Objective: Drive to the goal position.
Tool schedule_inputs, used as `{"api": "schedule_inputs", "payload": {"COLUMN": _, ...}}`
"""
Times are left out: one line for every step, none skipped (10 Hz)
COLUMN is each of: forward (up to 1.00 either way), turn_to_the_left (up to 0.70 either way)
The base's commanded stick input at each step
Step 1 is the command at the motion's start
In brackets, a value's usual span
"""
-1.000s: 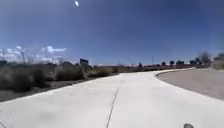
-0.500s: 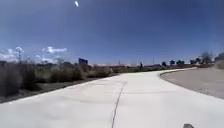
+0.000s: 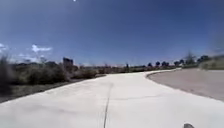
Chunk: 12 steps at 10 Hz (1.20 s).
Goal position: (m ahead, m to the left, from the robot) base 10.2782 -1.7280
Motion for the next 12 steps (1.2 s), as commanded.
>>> {"api": "schedule_inputs", "payload": {"forward": 0.85, "turn_to_the_left": 0.00}}
{"api": "schedule_inputs", "payload": {"forward": 0.85, "turn_to_the_left": 0.00}}
{"api": "schedule_inputs", "payload": {"forward": 0.85, "turn_to_the_left": 0.00}}
{"api": "schedule_inputs", "payload": {"forward": 0.85, "turn_to_the_left": 0.00}}
{"api": "schedule_inputs", "payload": {"forward": 0.85, "turn_to_the_left": 0.00}}
{"api": "schedule_inputs", "payload": {"forward": 0.85, "turn_to_the_left": 0.00}}
{"api": "schedule_inputs", "payload": {"forward": 0.85, "turn_to_the_left": 0.00}}
{"api": "schedule_inputs", "payload": {"forward": 0.85, "turn_to_the_left": 0.00}}
{"api": "schedule_inputs", "payload": {"forward": 0.85, "turn_to_the_left": 0.00}}
{"api": "schedule_inputs", "payload": {"forward": 0.85, "turn_to_the_left": 0.00}}
{"api": "schedule_inputs", "payload": {"forward": 0.85, "turn_to_the_left": 0.00}}
{"api": "schedule_inputs", "payload": {"forward": 0.85, "turn_to_the_left": 0.00}}
